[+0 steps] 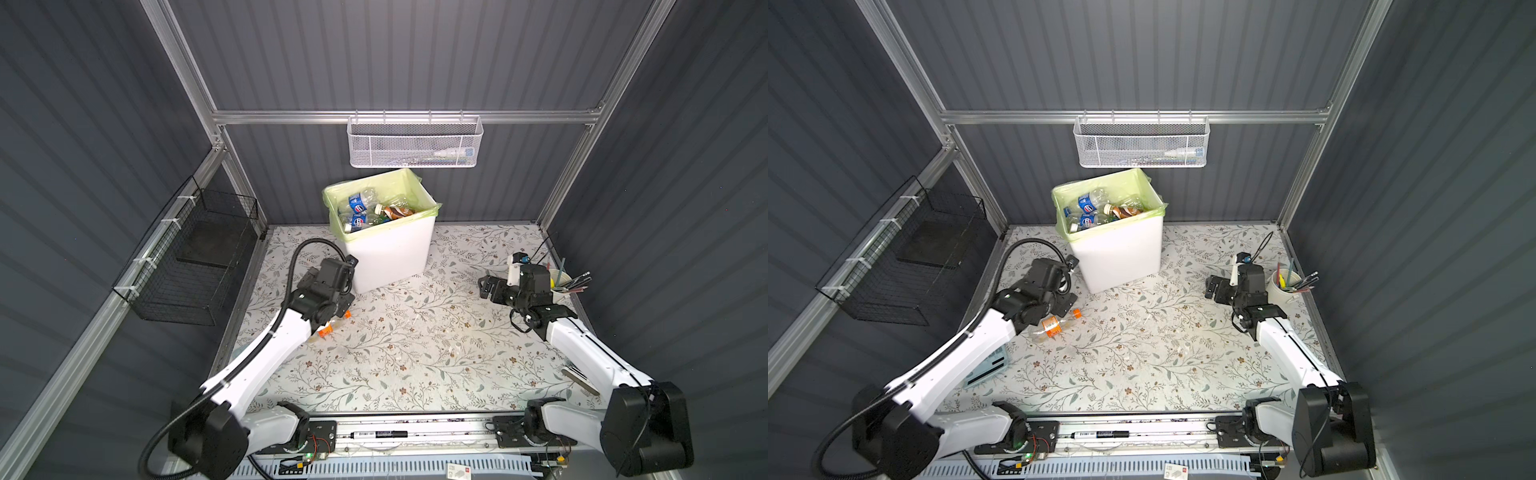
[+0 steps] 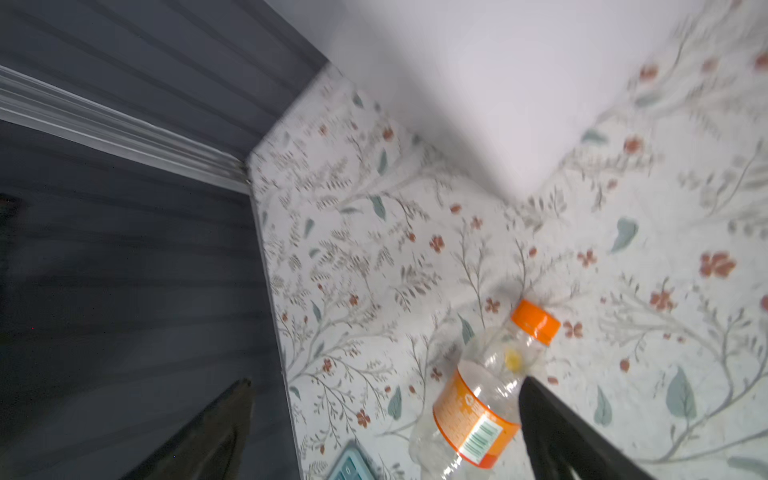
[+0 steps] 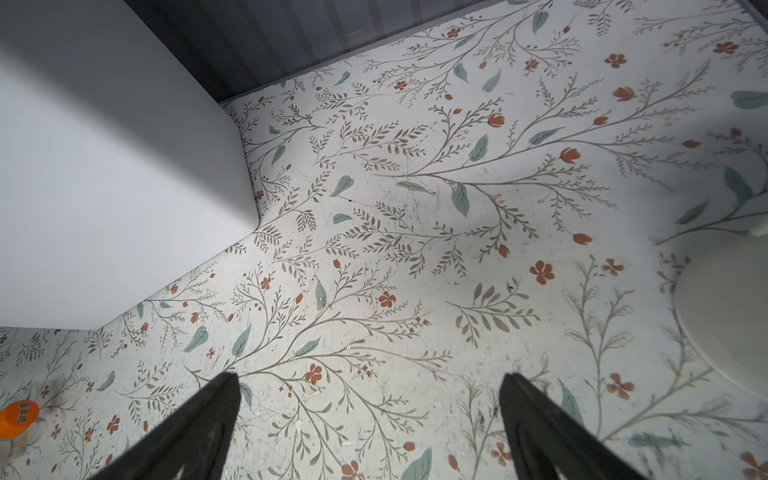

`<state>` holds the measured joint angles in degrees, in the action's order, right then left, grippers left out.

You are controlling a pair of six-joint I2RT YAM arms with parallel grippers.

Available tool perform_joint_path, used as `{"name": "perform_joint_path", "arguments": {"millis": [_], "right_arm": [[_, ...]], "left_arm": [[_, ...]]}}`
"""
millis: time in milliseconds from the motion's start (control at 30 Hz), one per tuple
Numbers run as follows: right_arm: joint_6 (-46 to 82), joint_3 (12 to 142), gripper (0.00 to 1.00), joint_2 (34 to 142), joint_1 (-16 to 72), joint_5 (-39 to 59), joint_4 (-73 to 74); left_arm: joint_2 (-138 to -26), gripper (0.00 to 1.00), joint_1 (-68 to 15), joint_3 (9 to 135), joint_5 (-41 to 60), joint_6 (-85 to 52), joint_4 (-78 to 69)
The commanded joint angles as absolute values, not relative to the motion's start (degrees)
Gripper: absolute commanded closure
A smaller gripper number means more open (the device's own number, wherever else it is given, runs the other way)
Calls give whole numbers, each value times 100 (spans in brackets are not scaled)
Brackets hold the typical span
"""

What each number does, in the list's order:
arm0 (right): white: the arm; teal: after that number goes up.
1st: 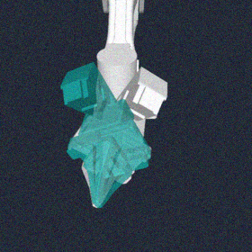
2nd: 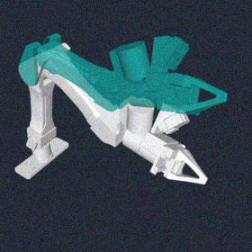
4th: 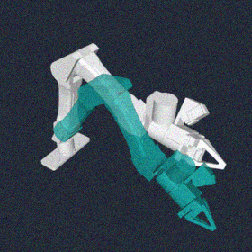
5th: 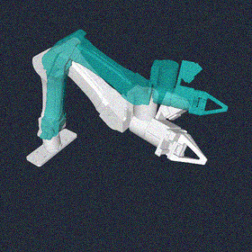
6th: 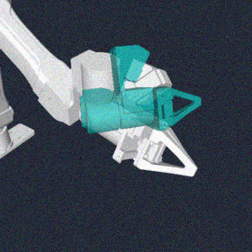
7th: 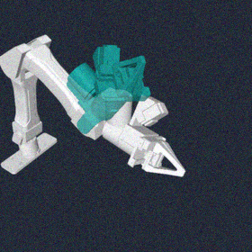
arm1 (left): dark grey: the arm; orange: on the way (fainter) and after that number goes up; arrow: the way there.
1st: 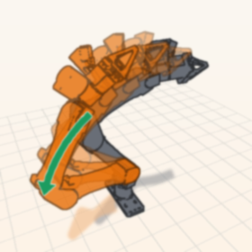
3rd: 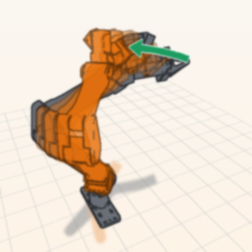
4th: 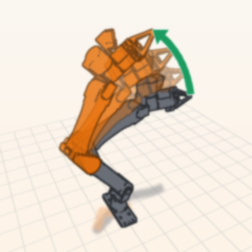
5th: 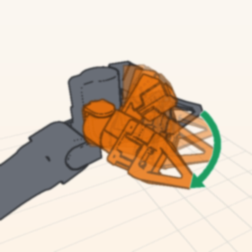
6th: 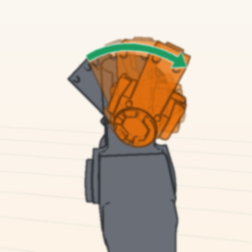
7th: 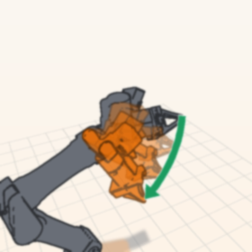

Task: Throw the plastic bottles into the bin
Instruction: 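Lower the left gripper to the orange-capped bottle on the table, then close the left gripper on the orange-capped bottle, then lift the orange-capped bottle with the left gripper over the bin and release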

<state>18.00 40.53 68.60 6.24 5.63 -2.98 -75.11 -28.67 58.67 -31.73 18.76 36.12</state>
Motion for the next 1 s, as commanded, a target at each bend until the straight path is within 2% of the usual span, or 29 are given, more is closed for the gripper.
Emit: {"name": "perform_joint_path", "arguments": {"millis": [0, 300, 400, 500, 567, 667, 800, 967], "right_arm": [[1819, 4209, 1, 6931, 606, 616, -239], [1802, 4105, 1, 6896, 598, 565, -225], [1760, 4087, 1, 6895, 595, 528, -226], [1749, 4090, 1, 6893, 590, 519, -213], [1740, 4080, 1, 6899, 589, 528, -216], [1731, 4040, 1, 6895, 576, 526, -202], [1731, 3959, 1, 6871, 555, 527, -161], [1747, 3932, 1, 6847, 536, 558, -143]], "left_arm": [[-7927, 0, -2856, 5713, -3287, 1692, 4618], [-8974, 1, -2856, 5783, -2924, 1728, 4690], [-9330, 5, -2845, 5789, -2730, 1676, 4716], [-9659, 14, -2848, 5862, -2590, 1589, 4752], [-9823, 25, -2839, 5939, -2555, 1517, 4831], [-9862, 35, -2839, 6009, -2437, 1490, 4843], [-9699, 50, -2846, 6207, -2287, 1390, 4919], [-8983, 62, -2850, 6739, -1399, 1245, 4772]]}}
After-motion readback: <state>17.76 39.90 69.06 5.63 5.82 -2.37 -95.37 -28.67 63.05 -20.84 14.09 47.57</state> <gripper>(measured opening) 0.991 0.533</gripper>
